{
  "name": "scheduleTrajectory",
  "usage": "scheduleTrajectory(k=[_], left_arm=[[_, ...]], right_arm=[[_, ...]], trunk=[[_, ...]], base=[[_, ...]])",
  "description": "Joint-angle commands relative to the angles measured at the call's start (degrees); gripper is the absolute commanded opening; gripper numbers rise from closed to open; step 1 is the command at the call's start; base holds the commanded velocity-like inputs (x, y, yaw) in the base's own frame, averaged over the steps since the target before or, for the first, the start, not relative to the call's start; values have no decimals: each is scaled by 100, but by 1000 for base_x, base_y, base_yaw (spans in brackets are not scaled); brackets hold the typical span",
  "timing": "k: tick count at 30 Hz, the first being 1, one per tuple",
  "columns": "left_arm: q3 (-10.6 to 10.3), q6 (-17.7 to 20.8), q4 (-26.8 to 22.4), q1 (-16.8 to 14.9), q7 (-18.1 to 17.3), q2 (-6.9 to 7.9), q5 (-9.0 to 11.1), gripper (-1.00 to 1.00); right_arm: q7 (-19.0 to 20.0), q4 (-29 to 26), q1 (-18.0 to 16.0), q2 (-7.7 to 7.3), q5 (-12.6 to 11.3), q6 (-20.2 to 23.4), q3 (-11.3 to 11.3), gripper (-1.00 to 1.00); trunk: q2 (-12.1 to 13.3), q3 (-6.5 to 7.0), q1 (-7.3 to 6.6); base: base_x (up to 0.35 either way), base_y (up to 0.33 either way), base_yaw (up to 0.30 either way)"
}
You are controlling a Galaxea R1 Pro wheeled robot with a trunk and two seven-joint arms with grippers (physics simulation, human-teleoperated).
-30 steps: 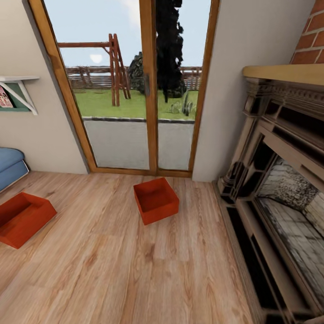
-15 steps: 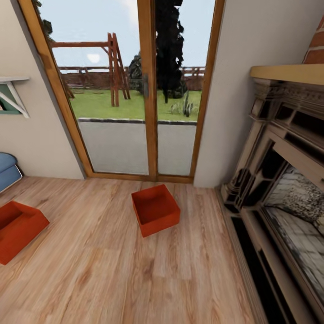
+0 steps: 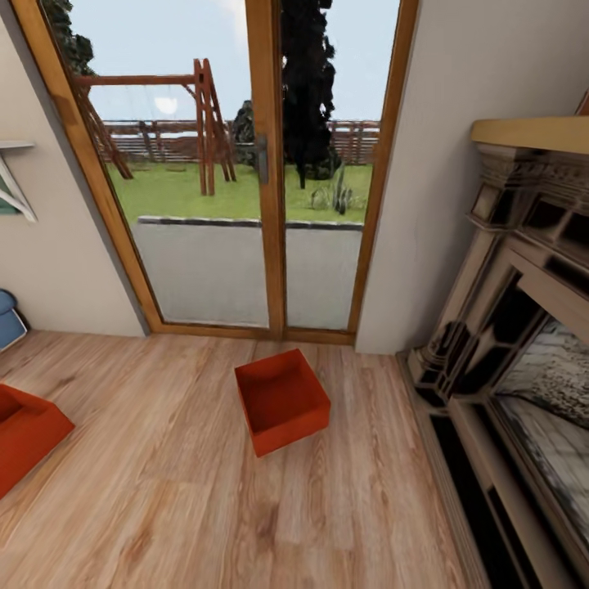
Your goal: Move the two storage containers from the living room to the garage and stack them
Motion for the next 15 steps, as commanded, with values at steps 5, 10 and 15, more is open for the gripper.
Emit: scheduleTrajectory(k=[5,10,15], left_arm=[[-47,-37,22,-8,1,-2,52,100],[-47,-37,20,-8,1,-1,52,100],[-46,-37,23,-8,1,-1,52,100]], right_arm=[[1,1,-2,-1,48,-5,5,100],[1,1,-3,-1,49,-5,5,100],[0,1,-1,-1,48,-5,5,100]], trunk=[[-2,-4,3],[-2,-4,3],[-2,-4,3]], base=[[340,0,0],[340,0,0],[340,0,0]])
